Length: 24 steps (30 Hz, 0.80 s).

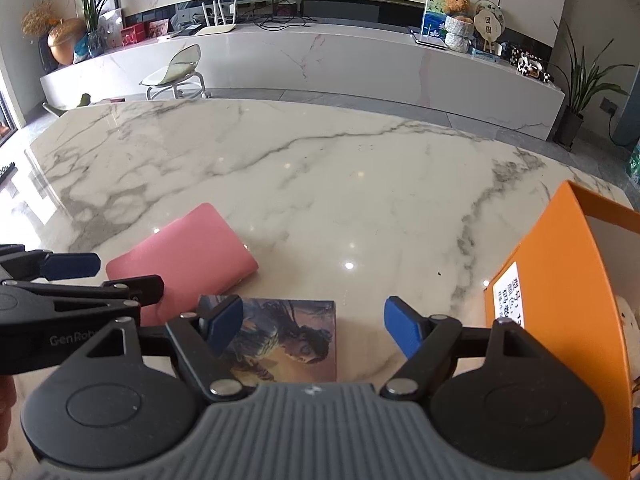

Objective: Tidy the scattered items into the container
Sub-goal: 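Lower left tool over the pink wallet while right tool lowers over photo card box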

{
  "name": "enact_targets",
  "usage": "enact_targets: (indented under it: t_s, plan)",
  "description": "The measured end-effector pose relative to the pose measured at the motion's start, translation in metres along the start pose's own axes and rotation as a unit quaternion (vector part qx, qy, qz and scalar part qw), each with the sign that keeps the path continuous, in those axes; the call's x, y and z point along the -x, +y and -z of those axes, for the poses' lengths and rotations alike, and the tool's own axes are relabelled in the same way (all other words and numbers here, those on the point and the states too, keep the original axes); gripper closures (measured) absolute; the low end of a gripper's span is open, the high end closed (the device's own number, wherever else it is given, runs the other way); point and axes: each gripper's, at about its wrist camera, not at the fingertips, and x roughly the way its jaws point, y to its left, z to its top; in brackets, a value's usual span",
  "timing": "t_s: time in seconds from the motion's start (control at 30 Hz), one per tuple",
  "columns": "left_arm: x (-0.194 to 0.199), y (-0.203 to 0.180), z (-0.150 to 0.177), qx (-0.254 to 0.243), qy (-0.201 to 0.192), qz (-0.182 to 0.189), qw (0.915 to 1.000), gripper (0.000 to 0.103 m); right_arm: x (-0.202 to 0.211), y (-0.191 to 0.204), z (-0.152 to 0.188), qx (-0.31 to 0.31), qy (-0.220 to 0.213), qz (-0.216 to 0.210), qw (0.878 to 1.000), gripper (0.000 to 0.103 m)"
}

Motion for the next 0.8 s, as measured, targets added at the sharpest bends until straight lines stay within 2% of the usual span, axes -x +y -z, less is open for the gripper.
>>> enact_targets:
  t_s: [0.07,0.2,0.23,0.43,0.8]
  plan:
    - [-0.006,0.0,-0.005,0.009,-0.001,0.004,0.9999,0.037,-0.004,-0.002,-0.004,-0.012,-0.004,-0.003,1.0,0.037]
    - [-0.017,0.0,-0.014,0.025,-0.006,0.014,0.9996,0.037,-0.013,0.003,-0.008,-0.005,-0.001,-0.01,1.0,0.046]
    - [-0.02,0.001,-0.015,0.03,-0.005,0.021,0.9993,0.037,-0.014,0.004,-0.008,-0.004,0.003,-0.011,1.0,0.051]
    - [-0.019,-0.007,-0.013,0.012,0.003,0.015,0.9998,0.039,-0.01,0.008,-0.001,0.016,0.001,-0.015,1.0,0.052]
    - [0.016,-0.01,0.024,0.006,0.029,0.021,0.9993,0.046,0.018,0.008,0.031,0.031,0.01,-0.013,0.999,0.052]
